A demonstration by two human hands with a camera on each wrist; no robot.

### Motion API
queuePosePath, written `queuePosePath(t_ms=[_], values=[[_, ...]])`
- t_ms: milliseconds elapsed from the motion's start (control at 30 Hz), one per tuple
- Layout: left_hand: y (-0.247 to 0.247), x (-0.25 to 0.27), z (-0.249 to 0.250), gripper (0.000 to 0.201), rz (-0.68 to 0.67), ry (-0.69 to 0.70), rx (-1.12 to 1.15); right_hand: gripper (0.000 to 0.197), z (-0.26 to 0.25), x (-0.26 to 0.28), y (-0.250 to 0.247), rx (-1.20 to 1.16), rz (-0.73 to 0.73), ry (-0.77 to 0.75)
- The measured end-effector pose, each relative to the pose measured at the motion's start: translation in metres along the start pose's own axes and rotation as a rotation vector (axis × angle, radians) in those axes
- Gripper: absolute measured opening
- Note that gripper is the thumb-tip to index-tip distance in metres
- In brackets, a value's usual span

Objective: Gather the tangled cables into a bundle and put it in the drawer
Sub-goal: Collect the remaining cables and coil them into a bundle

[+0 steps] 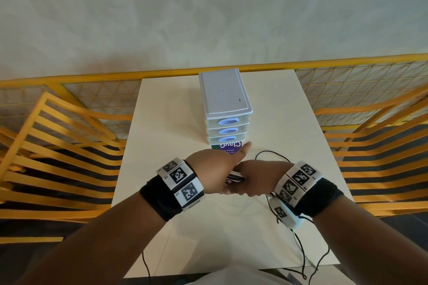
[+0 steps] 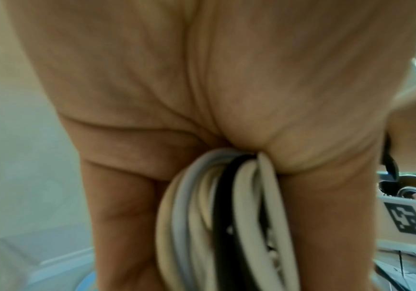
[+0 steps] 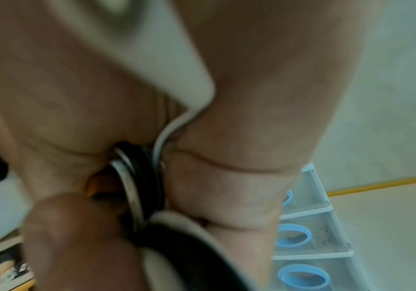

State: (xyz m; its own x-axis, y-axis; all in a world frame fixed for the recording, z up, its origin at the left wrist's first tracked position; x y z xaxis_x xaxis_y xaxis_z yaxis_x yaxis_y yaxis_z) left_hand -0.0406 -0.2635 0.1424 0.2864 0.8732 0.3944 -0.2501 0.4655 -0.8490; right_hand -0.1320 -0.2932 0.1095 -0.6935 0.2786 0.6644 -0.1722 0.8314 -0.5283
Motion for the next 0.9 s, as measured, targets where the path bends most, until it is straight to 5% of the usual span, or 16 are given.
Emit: queuePosePath(t_ms=[200,333,467,567,667,800,900], values=[[-0.018,0.007,-0.013,0.135,0.167,0.087,0.136,0.015,0.009,0.001,-0.016,-0.065,0.089,-0.048],[-0.024,0.018,-0.053,0.142,0.402,-0.037,0.670,0.024,0.016,0.004,-0.030,-0.240,0.225,-0.108],[0.006,0.007,-0.050,0.086,0.366,0.123,1.315,0.032,0.008,0.008,-0.037,-0.413,0.267,-0.230],[0.009,-0.001,-0.023,0.078,0.260,0.191,1.615,0.036,-0.004,0.007,-0.035,-0.426,0.235,-0.303],[-0.008,-0.004,-0.009,0.078,0.320,0.281,1.721,0.017,-0.020,0.008,-0.034,-0.461,0.195,-0.379],[-0.020,0.001,-0.012,0.072,0.443,0.256,1.807,0.020,-0.030,0.012,-0.043,-0.471,0.210,-0.439],[-0.027,0.008,-0.015,0.031,0.518,0.236,1.679,0.019,-0.037,0.016,-0.048,-0.471,0.230,-0.480]])
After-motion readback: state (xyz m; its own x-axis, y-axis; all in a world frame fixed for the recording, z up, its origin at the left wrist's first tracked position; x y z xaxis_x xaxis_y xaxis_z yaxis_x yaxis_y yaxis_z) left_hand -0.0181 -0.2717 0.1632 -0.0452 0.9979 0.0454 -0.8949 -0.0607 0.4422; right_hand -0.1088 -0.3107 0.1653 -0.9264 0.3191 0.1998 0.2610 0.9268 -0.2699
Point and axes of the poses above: each hand's wrist, its own x-axis away from the middle knuckle, its own y-axis out of the palm, z = x × y, the point moved 6 cm from there along -x, towards the middle knuckle, and after that the axes turned 9 degrees about x, right-handed, at the moved point
